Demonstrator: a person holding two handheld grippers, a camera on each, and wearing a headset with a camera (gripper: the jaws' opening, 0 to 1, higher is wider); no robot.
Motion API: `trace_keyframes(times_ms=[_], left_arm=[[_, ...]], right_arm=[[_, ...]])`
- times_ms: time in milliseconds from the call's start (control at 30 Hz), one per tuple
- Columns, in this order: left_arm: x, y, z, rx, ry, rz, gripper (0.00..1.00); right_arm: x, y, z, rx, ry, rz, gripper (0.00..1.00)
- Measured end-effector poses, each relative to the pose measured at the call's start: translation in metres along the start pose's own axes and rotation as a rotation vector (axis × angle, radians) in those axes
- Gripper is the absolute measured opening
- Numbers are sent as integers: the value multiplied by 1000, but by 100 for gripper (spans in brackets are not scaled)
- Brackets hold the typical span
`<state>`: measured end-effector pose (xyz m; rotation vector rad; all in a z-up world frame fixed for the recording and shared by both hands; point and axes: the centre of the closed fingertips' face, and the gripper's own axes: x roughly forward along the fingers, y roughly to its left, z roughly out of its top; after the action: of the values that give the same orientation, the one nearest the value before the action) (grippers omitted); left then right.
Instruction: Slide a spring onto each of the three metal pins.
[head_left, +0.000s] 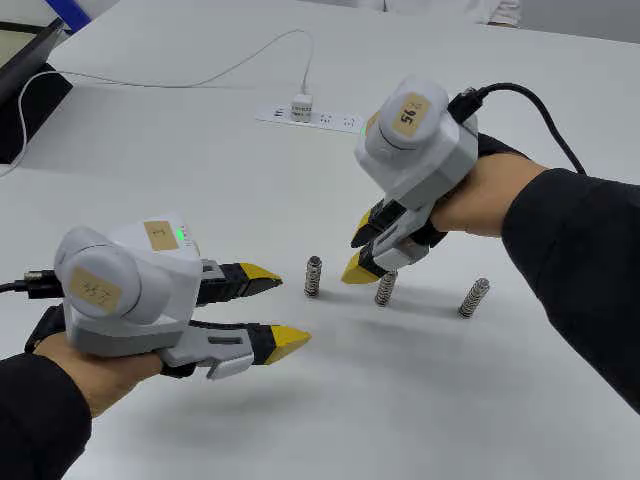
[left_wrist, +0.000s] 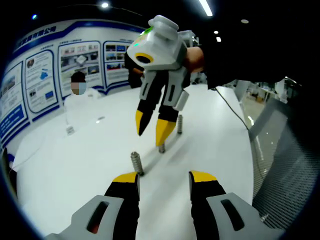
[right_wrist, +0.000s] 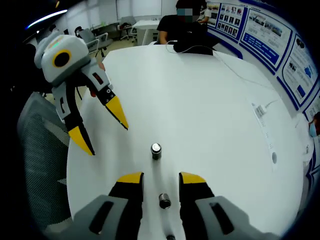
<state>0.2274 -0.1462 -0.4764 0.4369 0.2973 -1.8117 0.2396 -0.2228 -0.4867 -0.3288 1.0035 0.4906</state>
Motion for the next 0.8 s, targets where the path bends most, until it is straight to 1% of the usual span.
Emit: trace_keyframes(times_ms=[100,233,333,633,733,800], left_arm=[[1,-1,2,1,-2,-2,41],[2,-2,3,4,-1,-5,41],[2,-3,4,5,-1,-7,42],[0,-1,4,-2,3,1,44],[0,0,5,-5,1,3,45],[0,0,5,-8,1,5,45]], right_arm=[[-9,0,-7,14,-15,-15,30],[-18,-3,-15,33,-31,-39,31],[-26,-2,-21,57,-62,-61,33],[-44,-5,-45,123,-114,-116,38],[-51,-7,-52,149,-137,-138,40],[-56,-10,-56,166,-154,-162,41]])
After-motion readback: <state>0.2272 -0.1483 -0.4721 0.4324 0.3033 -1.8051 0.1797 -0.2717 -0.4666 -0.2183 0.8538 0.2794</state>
